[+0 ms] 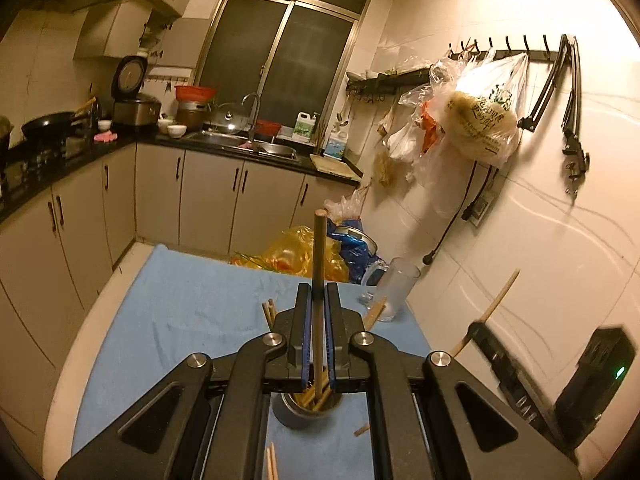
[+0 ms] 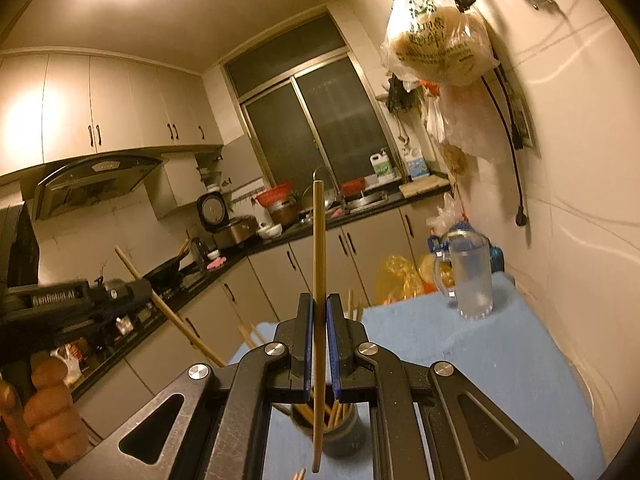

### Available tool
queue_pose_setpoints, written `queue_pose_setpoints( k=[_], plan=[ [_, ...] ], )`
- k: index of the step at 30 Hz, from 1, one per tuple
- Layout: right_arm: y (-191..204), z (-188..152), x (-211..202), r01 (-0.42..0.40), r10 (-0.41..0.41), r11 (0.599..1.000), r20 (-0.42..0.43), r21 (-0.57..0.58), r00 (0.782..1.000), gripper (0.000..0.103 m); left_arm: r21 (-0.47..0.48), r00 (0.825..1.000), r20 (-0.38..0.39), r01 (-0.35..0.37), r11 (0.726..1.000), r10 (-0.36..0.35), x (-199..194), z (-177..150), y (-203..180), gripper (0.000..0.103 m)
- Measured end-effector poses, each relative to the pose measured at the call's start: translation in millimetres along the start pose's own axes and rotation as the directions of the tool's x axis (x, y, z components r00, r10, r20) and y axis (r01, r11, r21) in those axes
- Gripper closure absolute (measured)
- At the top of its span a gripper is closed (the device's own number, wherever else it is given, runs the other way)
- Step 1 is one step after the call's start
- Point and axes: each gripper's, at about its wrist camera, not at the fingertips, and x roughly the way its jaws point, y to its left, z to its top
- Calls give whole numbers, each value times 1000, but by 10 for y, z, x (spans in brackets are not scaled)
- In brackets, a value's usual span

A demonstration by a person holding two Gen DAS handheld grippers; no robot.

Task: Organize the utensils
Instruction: 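Lower both chopsticks into the holder and open both tools, then move both open tools back over the last chopsticks on the towel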

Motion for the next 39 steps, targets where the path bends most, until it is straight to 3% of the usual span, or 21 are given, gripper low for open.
queue_pose_setpoints(
  k=[7,16,21,26,30,32,39],
  plan=[
    [127,42,343,49,-47,998,51,-34,998,96,-4,999,-54,1,1000,-1,376,-138,87,97],
    [33,-305,812,79,-82,996,-68,-49,994,95,-10,990,-139,-2,1000,1,730,-371,225,97],
    [-51,-374,883,72,-75,997,-126,-28,989,93,-6,990,-144,-10,1000,9,761,-436,257,97],
    [-64,-322,751,65,-67,998,-107,-17,992,79,-11,991,-134,-2,1000,1,658,-421,265,96],
    [-49,-285,532,54,-55,998,-81,-9,995,76,-21,995,-102,-4,1000,2,479,-445,293,80],
    [-53,-314,406,50,-50,999,-80,-9,996,72,-17,997,-83,-14,1000,13,359,-500,313,78],
    [-126,-831,128,59,-56,998,-202,12,978,69,24,994,-65,-84,996,85,13,-1109,499,66]
  ],
)
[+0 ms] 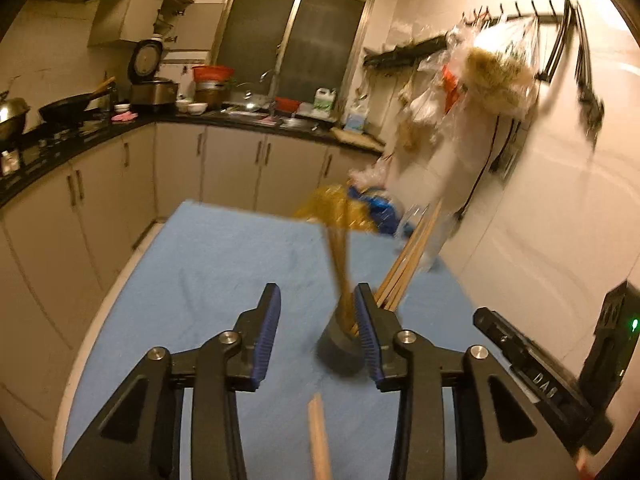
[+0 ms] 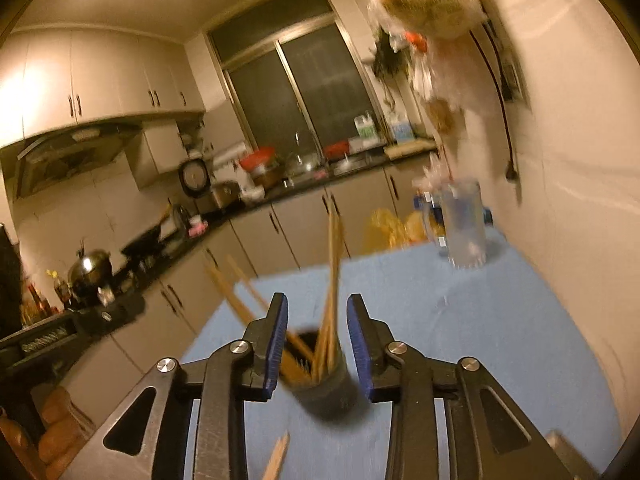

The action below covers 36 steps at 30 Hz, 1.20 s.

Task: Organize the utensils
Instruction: 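Move both open tools back over the last chopsticks on the towel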

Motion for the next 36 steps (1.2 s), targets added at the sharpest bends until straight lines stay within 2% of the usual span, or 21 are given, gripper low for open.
queue_pose_setpoints(
  k=[3,7,12,16,18,28,31,36],
  plan=[
    [-51,-360,45,-2,3,1000,-94,11,996,69,-24,998,-59,-23,999,21,23,-450,196,66],
    [-119,-809,161,-15,26,998,-223,53,974,69,-64,986,-154,-68,996,58,128,-914,433,66],
    [-50,-1064,249,-24,37,998,-290,50,956,69,-79,974,-218,-86,993,66,264,-1295,576,66],
    [-10,-1179,350,-13,25,999,-330,39,944,69,-55,972,-224,-88,995,73,328,-1397,571,66],
    [6,-1228,395,-14,25,999,-353,35,935,70,-65,976,-212,-60,996,45,318,-1393,600,66],
    [326,-1333,659,-56,44,998,-441,-15,897,78,-151,980,-201,-33,988,2,319,-1374,686,66],
    [426,-1388,751,-53,29,998,-475,-39,880,82,-166,980,-200,-23,986,-10,320,-1370,704,66],
    [497,-1460,810,-30,-19,995,-494,-91,869,87,-169,980,-198,-13,986,-21,326,-1362,696,66]
  ],
)
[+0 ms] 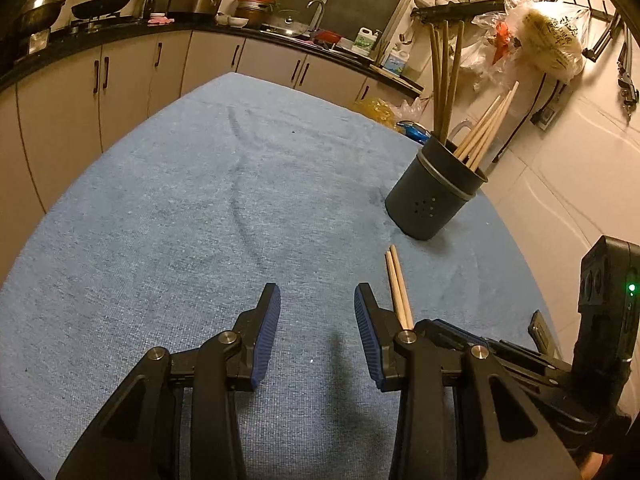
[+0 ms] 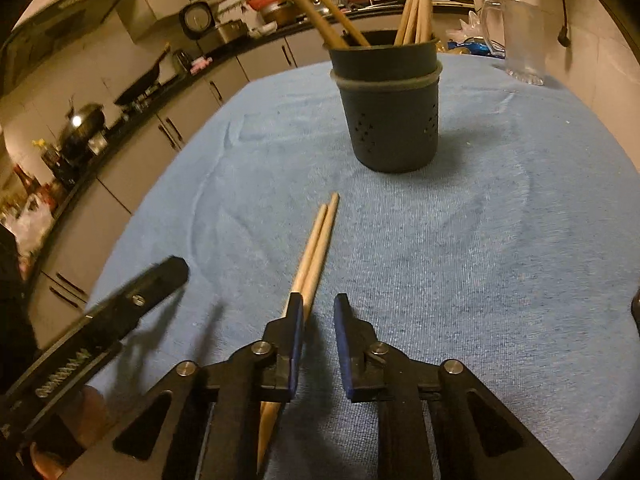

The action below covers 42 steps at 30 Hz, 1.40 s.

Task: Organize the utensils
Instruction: 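Move both open tools back over the last chopsticks on the towel, then grasp a chopstick with the left tool while the right tool grasps another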

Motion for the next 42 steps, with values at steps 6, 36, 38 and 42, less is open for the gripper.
queue_pose_setpoints(
  k=[6,36,38,42],
  plan=[
    [106,19,34,14,-16,998,-21,-57,1000,87,-5,1000,-3,-4,1000,4,17,7,-2,66],
    [-652,352,-5,77,-78,997,-177,-7,981,92,161,954,-299,40,986,10,376,87,-575,66],
    [-669,401,30,79,-78,997,-180,-5,981,93,193,939,-342,23,981,45,496,120,-681,66],
    [-702,406,35,65,-63,998,-173,3,983,95,254,919,-369,-46,966,141,706,153,-829,86]
  ],
)
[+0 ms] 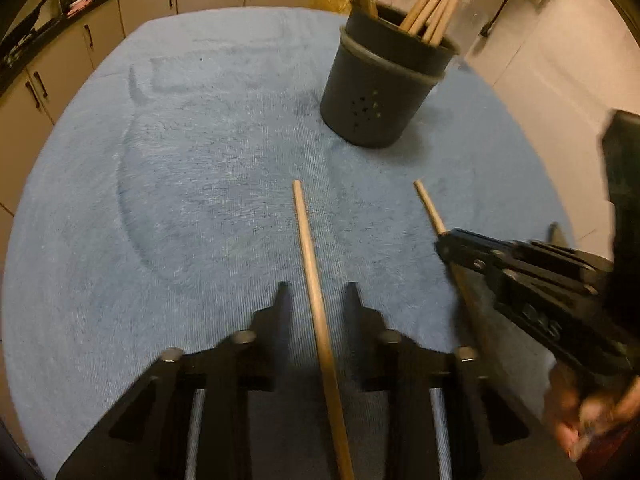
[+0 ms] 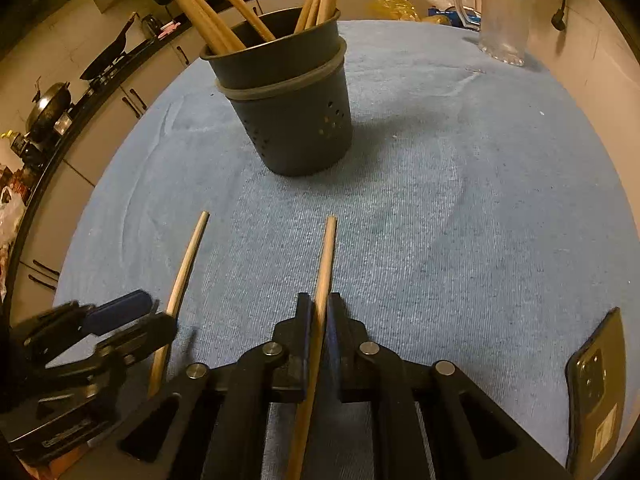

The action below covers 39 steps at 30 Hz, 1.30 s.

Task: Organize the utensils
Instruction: 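Grasp a chopstick with the left tool while the right tool grasps another, then lift both held chopsticks upright and carry them above the grey holder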

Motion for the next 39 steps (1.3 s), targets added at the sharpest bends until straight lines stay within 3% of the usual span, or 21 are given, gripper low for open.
queue_pose_setpoints(
  k=[2,4,8,12,17,20,26,34,39],
  plan=[
    [-19,-26,-4,-12,12,1000,12,5,1000,96,19,999,2,-44,999,44,51,45,-63,96],
    [-43,-64,-31,-39,38,999,28,32,999,96,6,999,5,-47,999,47,56,51,-65,97],
    [-89,-111,-183,-88,83,995,97,47,992,96,-15,998,55,10,1000,-9,-58,20,-2,97],
    [-72,-134,-415,-132,122,990,187,45,975,96,-34,981,186,58,998,-51,-422,-24,81,97],
    [100,-243,-838,-180,169,984,360,-3,918,96,-37,939,341,63,997,-47,-881,-83,129,97],
    [212,-318,-1048,-167,167,985,446,-39,879,96,-42,911,409,70,997,-47,-1091,-123,125,97],
    [337,-378,-1269,-149,160,987,526,-65,835,96,-29,887,461,62,998,-42,-1313,-207,63,97],
    [312,-390,-1375,-140,151,988,566,-63,811,96,-28,871,488,71,997,-48,-1443,-221,58,97],
    [295,-396,-1392,-138,149,988,571,-63,807,96,-29,870,490,72,997,-49,-1452,-212,42,97]
  ],
)
